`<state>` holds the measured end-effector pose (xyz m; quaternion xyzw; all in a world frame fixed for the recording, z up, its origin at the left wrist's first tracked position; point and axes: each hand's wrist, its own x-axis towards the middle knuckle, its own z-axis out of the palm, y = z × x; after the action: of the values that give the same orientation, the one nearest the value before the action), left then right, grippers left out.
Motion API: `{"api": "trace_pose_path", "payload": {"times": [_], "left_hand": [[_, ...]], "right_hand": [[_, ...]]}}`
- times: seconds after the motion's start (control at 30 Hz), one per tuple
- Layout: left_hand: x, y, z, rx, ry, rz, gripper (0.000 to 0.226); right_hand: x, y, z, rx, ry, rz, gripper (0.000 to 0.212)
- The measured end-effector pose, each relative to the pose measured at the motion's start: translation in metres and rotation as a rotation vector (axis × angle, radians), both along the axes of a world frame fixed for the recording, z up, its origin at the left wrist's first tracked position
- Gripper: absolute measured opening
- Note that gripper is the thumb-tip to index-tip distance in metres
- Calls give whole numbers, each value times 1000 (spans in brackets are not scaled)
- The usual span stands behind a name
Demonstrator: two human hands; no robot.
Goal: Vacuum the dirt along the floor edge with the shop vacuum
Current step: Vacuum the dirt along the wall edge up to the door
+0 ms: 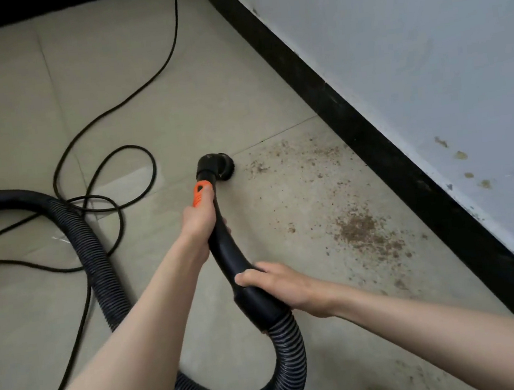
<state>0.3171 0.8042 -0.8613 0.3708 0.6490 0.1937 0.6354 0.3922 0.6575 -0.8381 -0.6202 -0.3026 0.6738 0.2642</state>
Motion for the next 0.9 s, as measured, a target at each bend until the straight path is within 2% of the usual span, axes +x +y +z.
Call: {"api": "trace_pose_path", "payload": {"times": [0.13, 0.2, 0.47, 0.7, 0.9], "left_hand": [[4, -7, 3, 12, 12, 13, 49], [5, -7, 4, 19, 19, -2, 50], [17, -5, 5, 11, -24, -57, 46], [32, 2, 4, 27, 37, -103, 47], [58, 2, 3, 15, 32, -163, 47]], "right_hand": [[9, -7, 2, -56, 134, -45, 21], [9, -7, 1, -51, 139, -62, 21], [0, -4, -11, 34, -24, -187, 39], [7, 5, -13, 28, -140, -240, 63], [30, 2, -20, 50, -202, -272, 66]]}}
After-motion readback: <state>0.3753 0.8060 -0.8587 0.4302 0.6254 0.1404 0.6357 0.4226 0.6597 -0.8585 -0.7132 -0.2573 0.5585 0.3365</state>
